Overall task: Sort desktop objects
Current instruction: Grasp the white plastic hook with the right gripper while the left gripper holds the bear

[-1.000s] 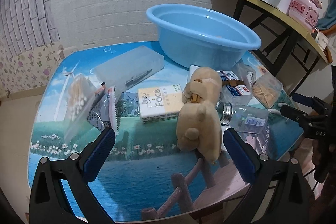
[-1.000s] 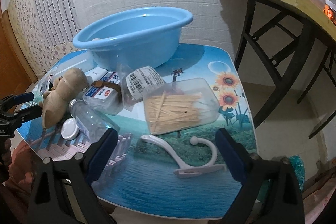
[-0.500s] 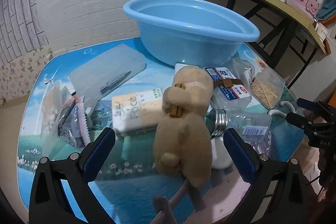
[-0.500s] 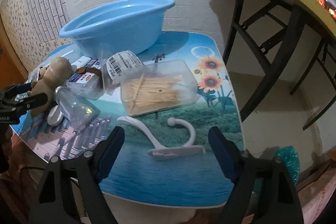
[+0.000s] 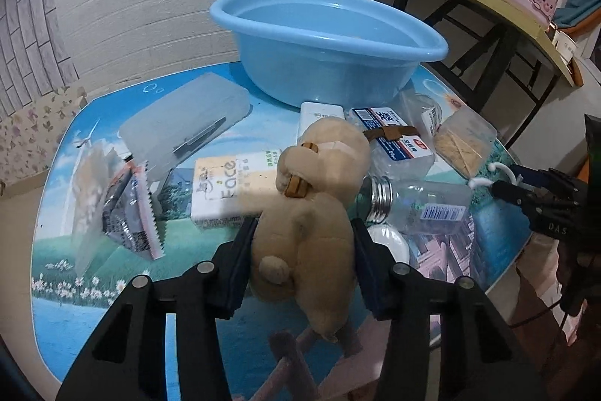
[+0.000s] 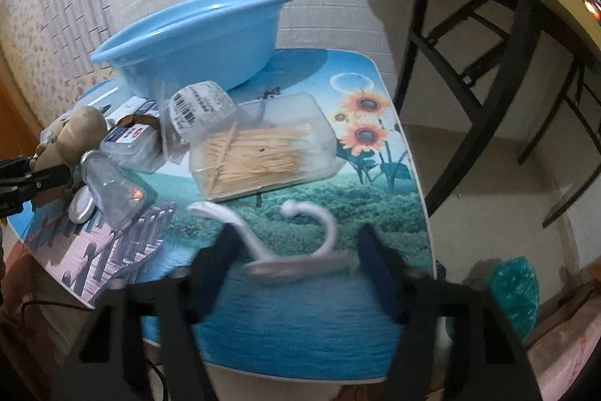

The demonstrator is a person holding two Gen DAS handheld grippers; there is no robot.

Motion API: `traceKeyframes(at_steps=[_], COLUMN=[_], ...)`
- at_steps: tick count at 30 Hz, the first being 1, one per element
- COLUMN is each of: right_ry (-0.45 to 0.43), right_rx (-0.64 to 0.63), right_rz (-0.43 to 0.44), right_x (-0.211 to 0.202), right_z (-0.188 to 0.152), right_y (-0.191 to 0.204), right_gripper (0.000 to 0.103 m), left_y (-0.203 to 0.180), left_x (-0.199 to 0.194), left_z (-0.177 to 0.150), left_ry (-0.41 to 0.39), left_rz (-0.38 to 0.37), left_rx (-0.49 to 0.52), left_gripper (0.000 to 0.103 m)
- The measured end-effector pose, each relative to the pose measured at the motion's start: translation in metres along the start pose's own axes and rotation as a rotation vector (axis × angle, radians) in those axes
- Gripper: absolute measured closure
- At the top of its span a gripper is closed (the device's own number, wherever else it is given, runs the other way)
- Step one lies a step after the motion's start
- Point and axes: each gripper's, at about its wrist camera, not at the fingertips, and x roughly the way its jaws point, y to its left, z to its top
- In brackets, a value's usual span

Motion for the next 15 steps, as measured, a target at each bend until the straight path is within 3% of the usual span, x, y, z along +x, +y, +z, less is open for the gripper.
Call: traceKeyframes(at_steps=[15], right_ry=[-0.012], right_rx=[-0.019], right_rz=[0.058], right_x=[-0.003], right_z=[0.002], right_y=[0.01], right_gripper=[0.048], left_y=[0.007], left_x=[-0.009], left_z=[-0.019], left_ry=[0.052], left_rz=[0.019], left_rx=[0.013], left_gripper=[0.051])
